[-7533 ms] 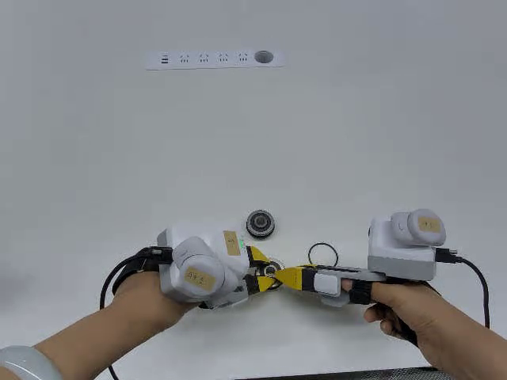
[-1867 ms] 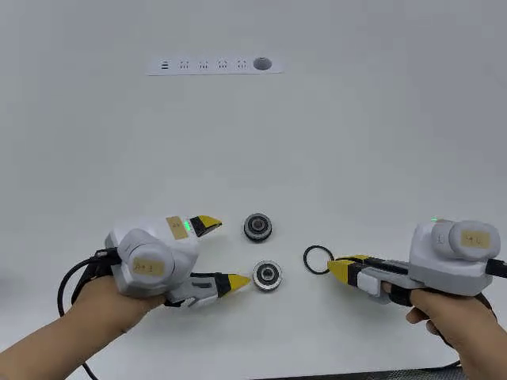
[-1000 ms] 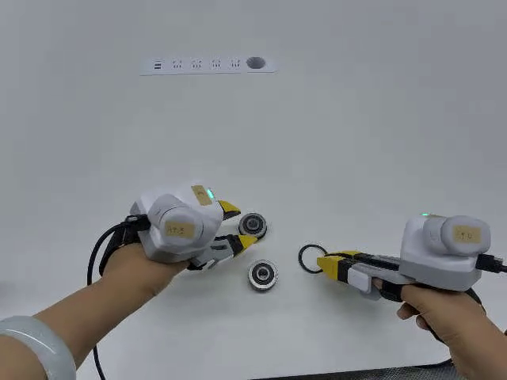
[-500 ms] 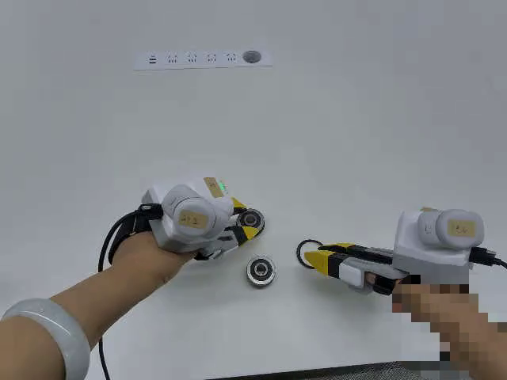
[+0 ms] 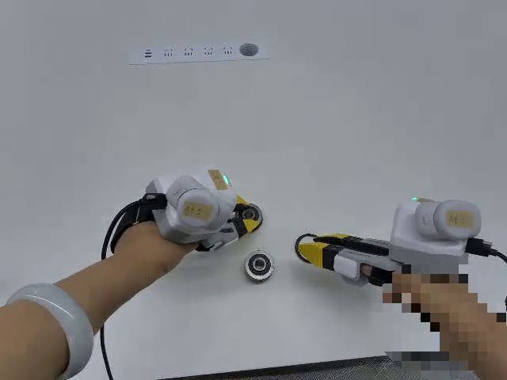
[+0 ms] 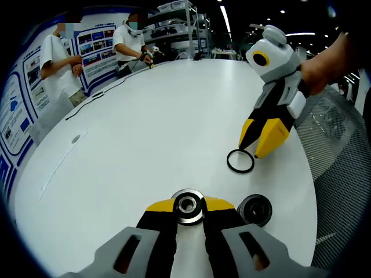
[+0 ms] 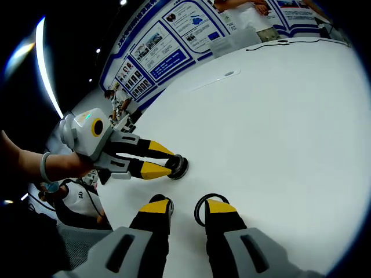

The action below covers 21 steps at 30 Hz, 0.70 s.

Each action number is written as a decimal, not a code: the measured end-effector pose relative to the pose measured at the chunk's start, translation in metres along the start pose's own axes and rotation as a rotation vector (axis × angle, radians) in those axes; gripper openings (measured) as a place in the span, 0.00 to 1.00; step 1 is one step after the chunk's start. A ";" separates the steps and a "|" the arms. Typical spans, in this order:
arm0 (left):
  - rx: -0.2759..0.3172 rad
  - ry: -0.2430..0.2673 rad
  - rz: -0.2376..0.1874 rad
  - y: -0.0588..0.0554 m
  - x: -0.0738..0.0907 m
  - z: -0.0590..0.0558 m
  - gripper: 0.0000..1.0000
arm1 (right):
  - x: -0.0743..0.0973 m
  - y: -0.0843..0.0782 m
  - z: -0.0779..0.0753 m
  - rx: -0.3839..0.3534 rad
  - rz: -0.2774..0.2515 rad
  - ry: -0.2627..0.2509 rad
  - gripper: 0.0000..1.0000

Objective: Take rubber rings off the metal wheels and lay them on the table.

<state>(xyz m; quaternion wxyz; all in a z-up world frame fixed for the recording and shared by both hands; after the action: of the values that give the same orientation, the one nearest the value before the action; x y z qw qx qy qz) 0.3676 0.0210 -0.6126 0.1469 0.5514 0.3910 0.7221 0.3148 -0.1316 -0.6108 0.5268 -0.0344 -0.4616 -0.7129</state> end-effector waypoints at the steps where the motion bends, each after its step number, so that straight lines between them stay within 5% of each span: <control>1: 0.001 0.000 0.000 0.000 0.000 0.000 0.17 | 0.000 0.001 0.000 -0.002 -0.001 0.001 0.25; 21: 0.016 -0.012 -0.007 -0.002 0.000 0.004 0.14 | -0.029 0.028 0.010 -0.026 -0.024 0.067 0.25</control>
<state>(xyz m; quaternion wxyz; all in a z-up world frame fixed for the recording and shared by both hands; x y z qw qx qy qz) 0.3706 0.0236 -0.6142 0.1474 0.5554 0.3977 0.7153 0.3450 -0.1048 -0.6035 0.5331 -0.0119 -0.4348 -0.7257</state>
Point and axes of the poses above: the centre of the closed fingertips' face, and the gripper's own axes: x roughly backward along the fingers, z roughly to its left, y roughly out of its top, the point moved 6 cm from there along x, roughly backward along the fingers, and after that the axes turned 1 degree about -x, right-handed, at the moved point
